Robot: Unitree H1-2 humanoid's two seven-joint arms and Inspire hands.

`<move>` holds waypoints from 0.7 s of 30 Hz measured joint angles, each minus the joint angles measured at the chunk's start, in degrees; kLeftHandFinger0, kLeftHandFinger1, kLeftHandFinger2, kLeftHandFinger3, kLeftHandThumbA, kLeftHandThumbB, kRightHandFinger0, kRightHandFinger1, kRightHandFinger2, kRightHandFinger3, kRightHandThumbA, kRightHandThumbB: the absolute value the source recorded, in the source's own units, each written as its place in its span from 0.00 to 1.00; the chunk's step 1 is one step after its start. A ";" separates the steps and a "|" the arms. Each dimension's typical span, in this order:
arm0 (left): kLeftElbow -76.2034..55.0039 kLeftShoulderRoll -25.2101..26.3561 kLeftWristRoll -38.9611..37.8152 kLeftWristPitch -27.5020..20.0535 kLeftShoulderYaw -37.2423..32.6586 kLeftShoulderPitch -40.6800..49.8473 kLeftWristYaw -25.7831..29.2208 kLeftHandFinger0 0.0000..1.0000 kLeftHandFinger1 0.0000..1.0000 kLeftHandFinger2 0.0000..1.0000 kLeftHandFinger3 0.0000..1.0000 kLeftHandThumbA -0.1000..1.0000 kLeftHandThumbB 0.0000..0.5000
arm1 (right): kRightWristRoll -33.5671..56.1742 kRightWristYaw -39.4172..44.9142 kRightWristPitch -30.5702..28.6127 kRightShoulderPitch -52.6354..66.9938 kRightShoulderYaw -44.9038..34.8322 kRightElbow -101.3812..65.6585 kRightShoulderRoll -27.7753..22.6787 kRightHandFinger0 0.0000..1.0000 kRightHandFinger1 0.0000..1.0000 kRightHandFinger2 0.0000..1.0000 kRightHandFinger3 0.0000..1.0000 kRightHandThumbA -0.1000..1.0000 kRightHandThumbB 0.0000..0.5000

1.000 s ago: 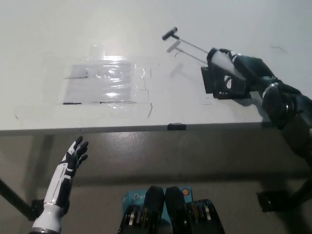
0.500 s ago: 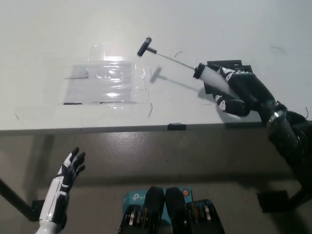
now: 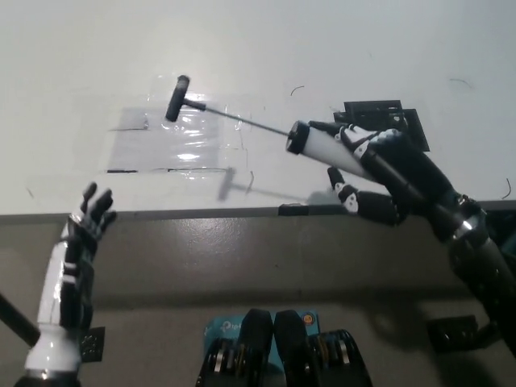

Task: The robot uses right hand to pick up a small white air pumper and uses its left hand to compress it, and then puts it on the desk

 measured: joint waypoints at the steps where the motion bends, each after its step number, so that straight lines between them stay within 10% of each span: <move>1: -0.50 -0.34 -0.12 0.58 0.38 -0.54 0.18 1.00 1.00 1.00 1.00 1.00 0.23 | -0.04 0.74 0.11 0.85 -0.05 -1.47 -0.01 0.11 0.52 0.82 0.78 0.00 0.46; 9: -2.41 -1.19 -1.13 3.03 0.93 -3.94 0.44 1.00 1.00 1.00 1.00 1.00 0.21 | -0.58 3.95 0.16 2.82 -0.02 -5.68 -0.13 0.06 0.47 0.79 0.70 0.00 0.39; 21: -2.74 -1.22 -0.97 4.02 0.73 -8.32 0.70 1.00 1.00 1.00 1.00 1.00 0.48 | -1.69 6.73 0.16 7.63 -0.25 -7.59 -0.23 0.09 0.50 0.80 0.74 0.00 0.37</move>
